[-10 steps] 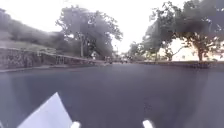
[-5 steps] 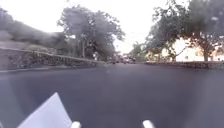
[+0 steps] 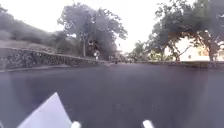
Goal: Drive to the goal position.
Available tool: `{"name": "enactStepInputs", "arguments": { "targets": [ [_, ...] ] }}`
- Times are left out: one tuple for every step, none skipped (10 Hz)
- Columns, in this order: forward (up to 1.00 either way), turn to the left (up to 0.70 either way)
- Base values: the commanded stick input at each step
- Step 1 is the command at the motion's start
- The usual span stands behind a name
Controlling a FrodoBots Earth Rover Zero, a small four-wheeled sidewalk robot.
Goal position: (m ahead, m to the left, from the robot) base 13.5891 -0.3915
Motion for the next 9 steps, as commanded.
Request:
{"name": "enactStepInputs", "arguments": {
  "targets": [
    [0.85, 0.0],
    [0.85, 0.0],
    [0.85, 0.0],
    [0.85, 0.0],
    [0.85, 0.0],
    [0.85, 0.0],
    [0.85, 0.0],
    [0.85, 0.0],
    [0.85, 0.0]
  ]
}}
